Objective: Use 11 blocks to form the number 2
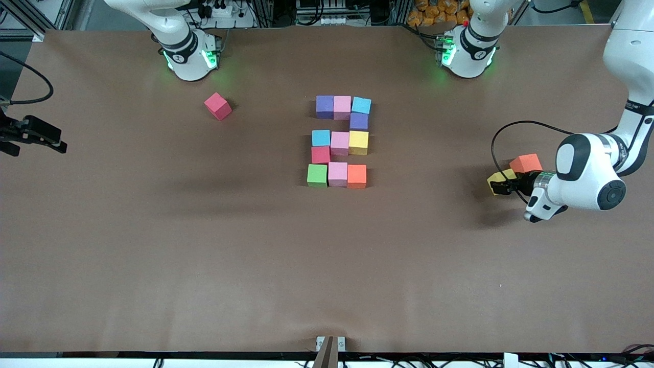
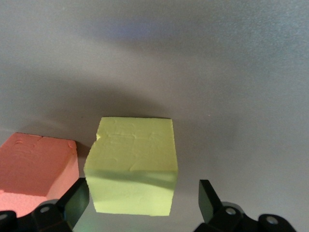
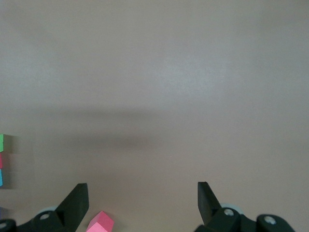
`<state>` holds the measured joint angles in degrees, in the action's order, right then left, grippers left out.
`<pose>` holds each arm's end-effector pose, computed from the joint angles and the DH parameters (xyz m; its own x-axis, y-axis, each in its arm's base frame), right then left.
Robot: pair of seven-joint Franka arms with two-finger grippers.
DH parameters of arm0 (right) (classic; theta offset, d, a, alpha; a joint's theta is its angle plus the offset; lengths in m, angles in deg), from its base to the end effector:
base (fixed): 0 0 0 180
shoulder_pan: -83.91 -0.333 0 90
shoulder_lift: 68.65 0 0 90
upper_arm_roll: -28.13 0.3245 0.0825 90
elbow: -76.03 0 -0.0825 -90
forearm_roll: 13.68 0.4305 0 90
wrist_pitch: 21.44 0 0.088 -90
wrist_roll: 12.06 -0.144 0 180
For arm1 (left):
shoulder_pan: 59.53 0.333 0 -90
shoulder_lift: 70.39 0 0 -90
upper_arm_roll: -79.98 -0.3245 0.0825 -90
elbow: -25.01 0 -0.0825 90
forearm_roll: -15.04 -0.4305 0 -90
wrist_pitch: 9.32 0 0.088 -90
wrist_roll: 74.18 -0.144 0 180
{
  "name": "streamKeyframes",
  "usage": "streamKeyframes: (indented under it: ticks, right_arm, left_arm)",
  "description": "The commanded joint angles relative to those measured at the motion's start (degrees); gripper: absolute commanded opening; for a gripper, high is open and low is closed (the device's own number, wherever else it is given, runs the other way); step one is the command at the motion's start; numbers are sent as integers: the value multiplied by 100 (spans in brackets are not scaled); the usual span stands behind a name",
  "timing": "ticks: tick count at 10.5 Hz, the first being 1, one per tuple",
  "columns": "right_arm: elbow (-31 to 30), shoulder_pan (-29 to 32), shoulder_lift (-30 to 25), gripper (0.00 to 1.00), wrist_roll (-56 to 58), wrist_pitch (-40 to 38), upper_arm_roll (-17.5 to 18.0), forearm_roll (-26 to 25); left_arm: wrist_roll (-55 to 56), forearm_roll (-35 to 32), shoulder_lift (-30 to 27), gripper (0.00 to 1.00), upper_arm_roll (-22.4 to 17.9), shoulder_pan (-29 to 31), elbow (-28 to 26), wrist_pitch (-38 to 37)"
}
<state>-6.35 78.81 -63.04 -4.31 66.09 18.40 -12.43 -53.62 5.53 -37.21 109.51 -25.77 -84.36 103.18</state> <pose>0.6262 -0.0425 0.6016 0.9984 0.0561 -0.0059 0.0560 -0.9984 -0.0061 0.5914 0.0496 0.1391 0.8433 0.2995 -0.4463 0.3372 -0.9414 0.0053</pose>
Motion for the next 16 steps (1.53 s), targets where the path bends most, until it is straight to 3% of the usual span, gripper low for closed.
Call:
streamKeyframes:
  ticks: [1, 6, 10, 16]
  right_arm:
    - [-86, 27, -51, 100, 52, 62, 23, 86]
    - [-86, 18, -43, 100, 52, 62, 23, 86]
    - [-94, 9, -43, 100, 52, 62, 23, 86]
    - [-86, 0, -43, 100, 52, 62, 23, 86]
  left_arm:
    - [115, -349, 22, 100, 35, 61, -58, 80]
    - [132, -350, 31, 99, 35, 43, -58, 80]
    - [220, -350, 49, 82, 35, -27, -58, 80]
    - [579, -350, -48, 30, 79, -369, 56, -165]
